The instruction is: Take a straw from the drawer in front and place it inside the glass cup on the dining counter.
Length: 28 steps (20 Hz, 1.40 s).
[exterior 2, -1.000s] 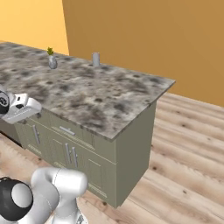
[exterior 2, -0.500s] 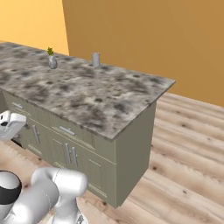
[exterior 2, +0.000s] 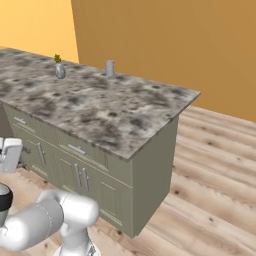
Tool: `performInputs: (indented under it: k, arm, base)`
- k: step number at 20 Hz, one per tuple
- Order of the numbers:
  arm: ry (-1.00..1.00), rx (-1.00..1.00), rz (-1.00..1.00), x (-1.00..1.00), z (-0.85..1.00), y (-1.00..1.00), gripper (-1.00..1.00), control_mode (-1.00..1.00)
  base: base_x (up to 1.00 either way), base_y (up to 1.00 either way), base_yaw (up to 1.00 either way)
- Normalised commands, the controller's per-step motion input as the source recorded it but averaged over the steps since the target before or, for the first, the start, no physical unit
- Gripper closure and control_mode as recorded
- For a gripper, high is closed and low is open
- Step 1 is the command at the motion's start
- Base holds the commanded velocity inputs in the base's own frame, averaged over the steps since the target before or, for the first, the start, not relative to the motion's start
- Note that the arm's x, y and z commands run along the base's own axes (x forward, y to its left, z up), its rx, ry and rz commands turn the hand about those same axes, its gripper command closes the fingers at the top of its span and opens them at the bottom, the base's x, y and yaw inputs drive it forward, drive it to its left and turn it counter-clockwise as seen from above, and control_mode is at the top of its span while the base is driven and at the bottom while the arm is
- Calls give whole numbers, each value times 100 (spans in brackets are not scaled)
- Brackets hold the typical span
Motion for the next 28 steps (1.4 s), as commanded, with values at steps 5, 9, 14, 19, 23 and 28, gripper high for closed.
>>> performInputs:
  k: [5, 9, 14, 19, 23, 28]
  arm:
    - [-1, -25, 0, 22, -22, 0, -100, -100]
    - [-4, -21, 0, 24, -15, 0, -100, -100]
    - [-3, -16, 0, 34, -13, 0, -100, -100]
    - [0, -8, 0, 40, -11, 0, -100, -100]
    - [0, -6, 0, 40, -12, -1, -100, -100]
    - [0, -5, 0, 39, -23, 0, -100, -100]
  base:
    - [0, 0, 0]
    - [0, 0, 0]
    - [0, 0, 0]
    - [0, 0, 0]
    - [0, 0, 0]
    - [0, 0, 0]
